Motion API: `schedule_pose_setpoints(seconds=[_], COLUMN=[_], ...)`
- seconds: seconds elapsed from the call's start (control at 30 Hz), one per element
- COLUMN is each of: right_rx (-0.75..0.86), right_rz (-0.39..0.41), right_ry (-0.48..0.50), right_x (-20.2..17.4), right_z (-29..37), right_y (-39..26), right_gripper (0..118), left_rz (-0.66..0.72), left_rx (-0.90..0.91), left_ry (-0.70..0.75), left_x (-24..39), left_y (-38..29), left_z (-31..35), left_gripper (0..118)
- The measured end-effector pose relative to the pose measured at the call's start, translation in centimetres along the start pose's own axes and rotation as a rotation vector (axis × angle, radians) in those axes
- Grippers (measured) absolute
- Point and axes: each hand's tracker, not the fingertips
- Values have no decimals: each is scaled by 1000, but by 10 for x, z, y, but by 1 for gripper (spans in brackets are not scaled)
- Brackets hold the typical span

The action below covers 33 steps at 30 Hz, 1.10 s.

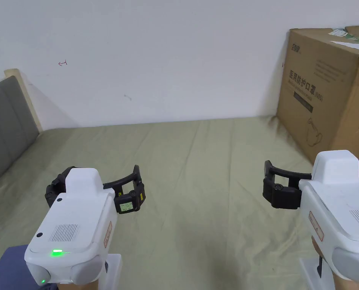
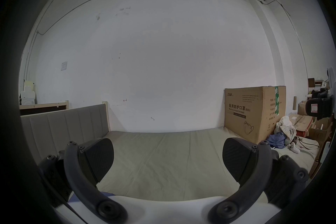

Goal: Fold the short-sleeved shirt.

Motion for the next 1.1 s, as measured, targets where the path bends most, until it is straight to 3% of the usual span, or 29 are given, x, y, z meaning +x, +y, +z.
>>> schedule_pose_setpoints(seconds=[1.1], right_rx=[-10], right_rz=[7], right_ry=[6], right_x=[-1], right_z=[1], right_y=[-1], right_gripper=[118], left_rz=[1], left_rx=[1], left_ry=[6], left_x=[-3], left_y=[-1], left_z=[3], left_gripper=[118])
